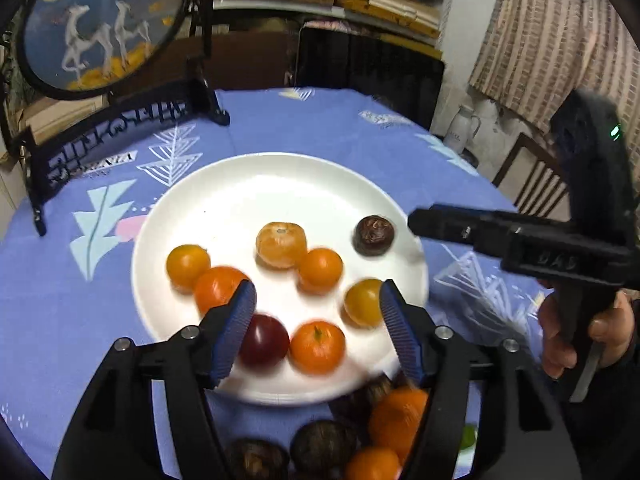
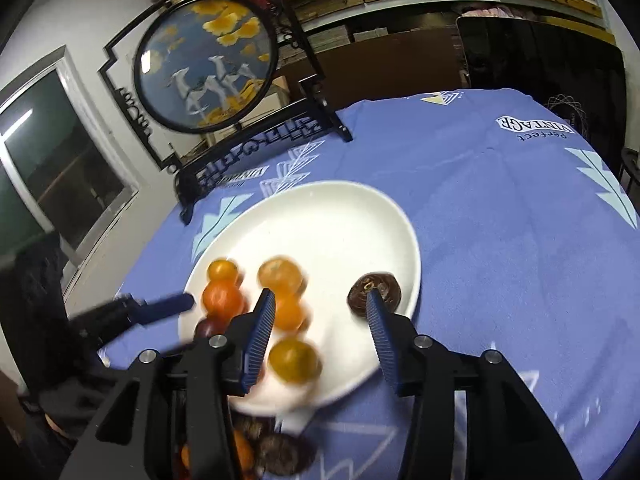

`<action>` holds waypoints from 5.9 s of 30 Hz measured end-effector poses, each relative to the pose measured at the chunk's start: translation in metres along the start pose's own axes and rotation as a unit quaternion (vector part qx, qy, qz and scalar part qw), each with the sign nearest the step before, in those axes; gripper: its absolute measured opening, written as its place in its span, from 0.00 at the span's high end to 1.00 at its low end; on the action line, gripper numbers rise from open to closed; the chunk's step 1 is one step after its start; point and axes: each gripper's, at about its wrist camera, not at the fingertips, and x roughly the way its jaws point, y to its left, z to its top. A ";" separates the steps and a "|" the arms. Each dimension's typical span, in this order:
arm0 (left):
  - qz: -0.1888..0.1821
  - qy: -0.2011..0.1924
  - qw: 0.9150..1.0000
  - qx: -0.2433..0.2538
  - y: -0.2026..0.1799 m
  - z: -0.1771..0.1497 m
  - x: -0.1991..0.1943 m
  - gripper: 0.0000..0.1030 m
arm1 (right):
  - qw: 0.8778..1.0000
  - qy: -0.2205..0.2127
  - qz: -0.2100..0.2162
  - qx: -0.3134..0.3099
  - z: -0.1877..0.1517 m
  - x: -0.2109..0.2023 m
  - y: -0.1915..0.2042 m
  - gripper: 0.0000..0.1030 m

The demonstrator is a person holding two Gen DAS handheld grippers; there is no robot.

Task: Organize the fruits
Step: 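Grasp an orange with the left tool while the right tool grasps a brown mangosteen, both onto the plate, then grasp an orange with the left tool while the right tool grasps a tangerine, both onto the plate, then grasp a red plum with the left tool while the right tool grasps a cherry tomato, both onto the plate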

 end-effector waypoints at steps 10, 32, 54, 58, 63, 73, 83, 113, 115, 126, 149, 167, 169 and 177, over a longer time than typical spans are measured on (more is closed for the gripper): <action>-0.008 0.000 0.998 0.062 -0.035 -0.107 -0.090 0.38 | 1.000 0.015 0.004 -0.008 -0.076 -0.051 0.003 0.53; 0.009 -0.033 0.999 0.002 -0.038 -0.170 -0.120 0.57 | 0.989 0.080 0.064 -0.109 -0.160 -0.071 0.069 0.53; 0.000 -0.053 0.999 -0.011 -0.017 -0.106 -0.112 0.57 | 0.995 0.027 0.091 -0.043 -0.093 -0.088 0.040 0.60; -0.009 -0.050 0.999 -0.019 -0.004 -0.053 -0.081 0.57 | 0.997 0.018 0.069 -0.024 -0.048 -0.071 0.024 0.60; -0.010 -0.029 0.999 -0.030 0.007 0.003 -0.024 0.57 | 0.999 0.013 0.043 -0.003 0.007 -0.019 0.011 0.60; -0.008 0.000 0.999 -0.036 0.012 0.018 0.017 0.35 | 0.999 0.019 0.024 0.032 0.025 0.035 -0.008 0.50; -0.010 -0.016 0.999 0.045 -0.022 -0.060 -0.064 0.25 | 0.999 0.005 0.031 0.012 -0.041 -0.038 0.001 0.48; -0.003 0.034 0.999 -0.005 -0.014 -0.147 -0.054 0.64 | 0.994 0.063 0.075 -0.054 -0.139 -0.078 0.053 0.48; -0.006 0.021 1.000 -0.011 -0.011 -0.146 -0.063 0.64 | 0.992 0.073 0.080 -0.069 -0.143 -0.076 0.062 0.48; -0.005 -0.032 0.999 -0.023 -0.003 -0.139 -0.114 0.64 | 0.978 0.127 0.065 -0.154 -0.158 -0.020 0.118 0.48; -0.034 -0.039 0.999 -0.017 -0.002 -0.065 -0.079 0.64 | 0.995 0.012 0.085 -0.049 -0.044 -0.064 0.056 0.69; -0.027 -0.018 0.999 -0.008 -0.012 0.013 0.016 0.29 | 0.998 -0.001 0.041 0.043 0.023 0.023 -0.006 0.47; -0.026 -0.025 0.999 0.007 -0.016 -0.001 -0.003 0.28 | 0.998 -0.011 0.044 0.037 0.014 0.007 -0.003 0.47; -0.014 -0.017 0.998 0.058 -0.032 -0.085 -0.063 0.26 | 0.999 -0.016 0.033 0.036 -0.063 -0.048 -0.011 0.46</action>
